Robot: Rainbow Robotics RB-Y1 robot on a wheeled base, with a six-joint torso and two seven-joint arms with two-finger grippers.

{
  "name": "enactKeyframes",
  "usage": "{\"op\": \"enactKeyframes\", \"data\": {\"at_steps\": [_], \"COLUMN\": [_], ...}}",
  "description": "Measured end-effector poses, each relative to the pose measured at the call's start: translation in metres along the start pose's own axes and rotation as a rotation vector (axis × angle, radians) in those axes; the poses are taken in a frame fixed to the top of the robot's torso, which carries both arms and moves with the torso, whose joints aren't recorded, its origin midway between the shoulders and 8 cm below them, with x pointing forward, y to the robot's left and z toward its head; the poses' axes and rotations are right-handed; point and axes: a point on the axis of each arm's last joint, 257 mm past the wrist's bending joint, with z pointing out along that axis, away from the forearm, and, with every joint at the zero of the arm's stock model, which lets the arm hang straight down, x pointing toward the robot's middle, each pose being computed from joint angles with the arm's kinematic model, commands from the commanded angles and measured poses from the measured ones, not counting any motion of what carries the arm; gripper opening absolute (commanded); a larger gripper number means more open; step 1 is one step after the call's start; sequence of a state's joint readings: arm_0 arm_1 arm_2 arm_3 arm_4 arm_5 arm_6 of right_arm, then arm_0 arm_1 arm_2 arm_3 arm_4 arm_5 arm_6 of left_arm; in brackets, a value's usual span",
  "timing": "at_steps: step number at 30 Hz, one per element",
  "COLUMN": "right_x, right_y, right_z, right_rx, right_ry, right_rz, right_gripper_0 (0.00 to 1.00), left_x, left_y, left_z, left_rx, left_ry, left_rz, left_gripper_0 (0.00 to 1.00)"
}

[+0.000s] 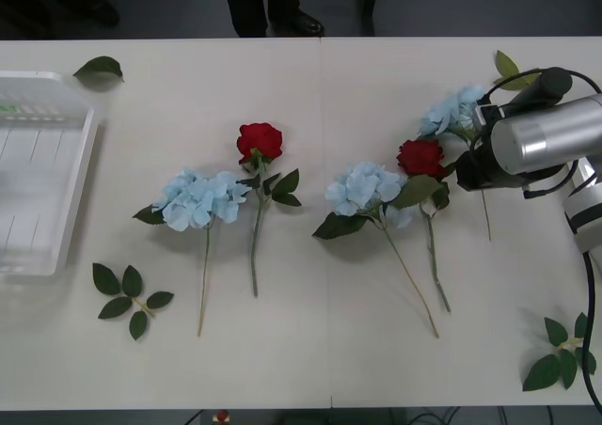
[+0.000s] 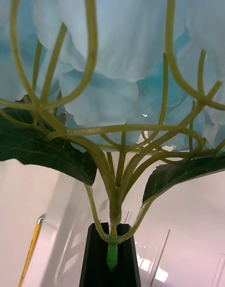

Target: Place the red flowers into the right box and the blue flowers into the left box. If a person shows an open palm, hand one flower to the person first, then continue sorting.

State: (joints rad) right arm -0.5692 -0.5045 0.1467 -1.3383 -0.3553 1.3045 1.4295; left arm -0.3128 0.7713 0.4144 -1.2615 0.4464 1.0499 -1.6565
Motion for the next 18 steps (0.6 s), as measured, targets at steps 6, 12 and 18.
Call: {"op": "enactKeyframes", "data": {"at_steps": [6,12,18], "right_x": [-0.025,-0.043,-0.052], "right_y": [-0.005,0.0,0.057], "right_z": [-0.047,-0.092,-0.146], "right_rx": [-0.078,-0.229,-0.55], "right_ry": [-0.072,-0.194,-0.29], "right_rz": [0.027,-0.129,-0.144], "right_gripper_0": [0.0,0.0,0.0], "left_x": [0.016,0.016,0.016], "left_y": [-0.009,-0.013,-0.02], "left_z": [0.015,0.015,0.014], "left_rx": [0.002,0.017,0.039], "left_ry": [0.022,0.021,0.023], "left_rz": [0.032,0.022,0.009], "left_gripper_0": [0.08,0.59,0.92]}}
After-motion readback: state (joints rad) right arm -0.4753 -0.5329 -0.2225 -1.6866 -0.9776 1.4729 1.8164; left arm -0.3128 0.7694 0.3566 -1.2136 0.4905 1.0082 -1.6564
